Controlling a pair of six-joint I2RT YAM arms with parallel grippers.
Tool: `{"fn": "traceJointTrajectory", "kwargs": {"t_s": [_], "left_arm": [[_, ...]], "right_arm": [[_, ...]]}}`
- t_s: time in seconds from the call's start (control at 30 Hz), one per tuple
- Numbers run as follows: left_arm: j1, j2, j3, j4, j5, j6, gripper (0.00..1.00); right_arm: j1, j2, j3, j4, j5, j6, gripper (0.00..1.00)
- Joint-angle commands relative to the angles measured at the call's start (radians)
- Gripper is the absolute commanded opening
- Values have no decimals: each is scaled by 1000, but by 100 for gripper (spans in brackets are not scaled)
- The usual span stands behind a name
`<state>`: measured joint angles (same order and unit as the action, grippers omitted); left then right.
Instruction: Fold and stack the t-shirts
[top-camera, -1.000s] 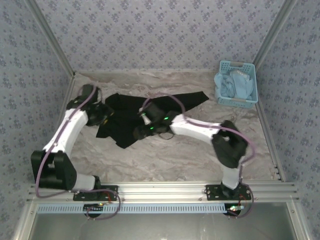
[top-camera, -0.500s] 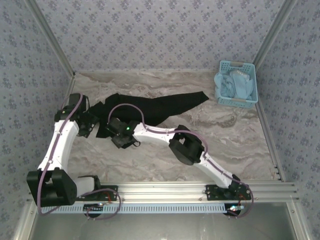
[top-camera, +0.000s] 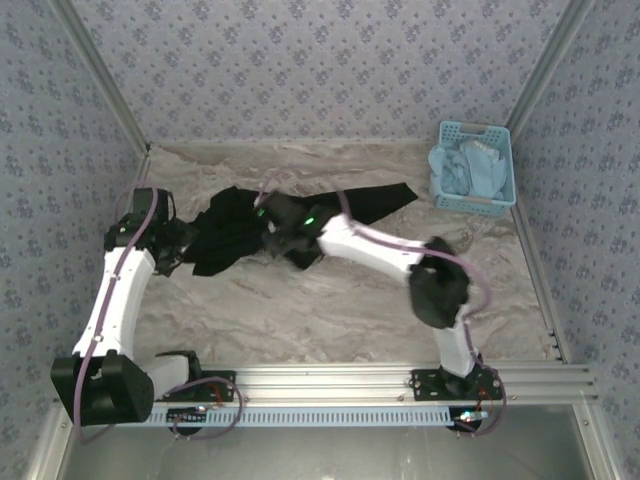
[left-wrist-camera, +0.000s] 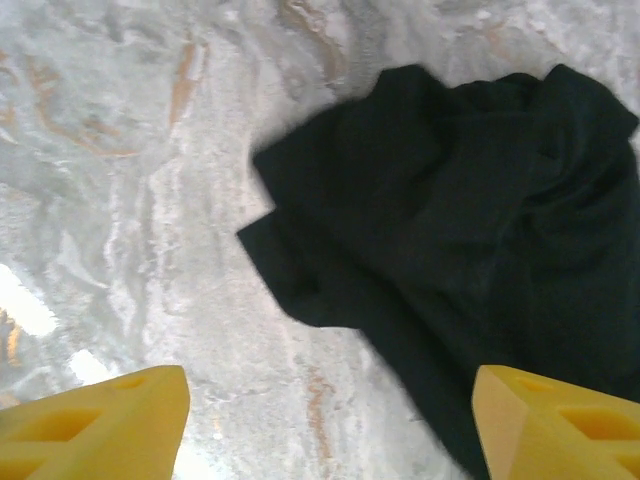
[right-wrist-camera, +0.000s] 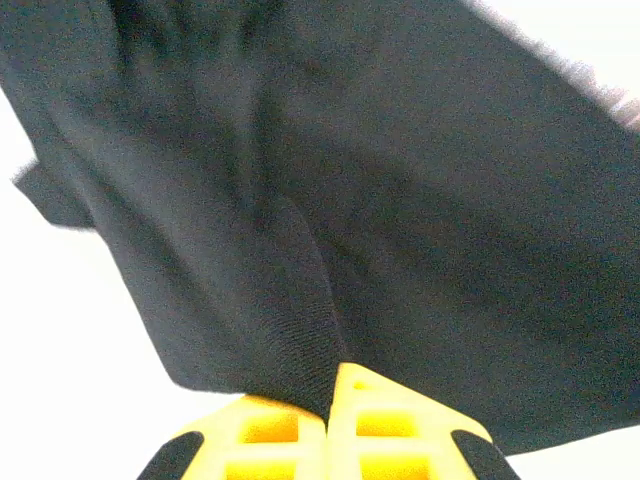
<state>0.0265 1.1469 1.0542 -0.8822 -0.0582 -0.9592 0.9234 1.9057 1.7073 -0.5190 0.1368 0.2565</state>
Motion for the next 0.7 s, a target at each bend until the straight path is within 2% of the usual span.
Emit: {"fn": "traceJointTrajectory", "kwargs": {"t_s": [0.0, 0.17, 0.27, 0.33, 0.5, 0.67], "left_arm": [[5, 3, 3, 124, 101, 68, 77], [-4, 91, 5, 198, 218, 82, 79], [-39, 156, -12, 243, 264, 74, 79], [-83, 202, -18, 252, 262, 64, 79], [-139, 310, -37, 268, 274, 33, 78], [-200, 372, -42, 326, 264, 31, 80]], "right_arm": [[-69, -226, -35, 61, -77, -50, 0], [-247, -428, -131, 50, -94, -14, 0], [-354, -530, -211, 43, -115, 19, 0], [-417, -561, -246, -24, -117, 48, 0], [-532, -635, -371, -132, -99, 123, 0], [-573, -676, -409, -183, -90, 154, 0]]}}
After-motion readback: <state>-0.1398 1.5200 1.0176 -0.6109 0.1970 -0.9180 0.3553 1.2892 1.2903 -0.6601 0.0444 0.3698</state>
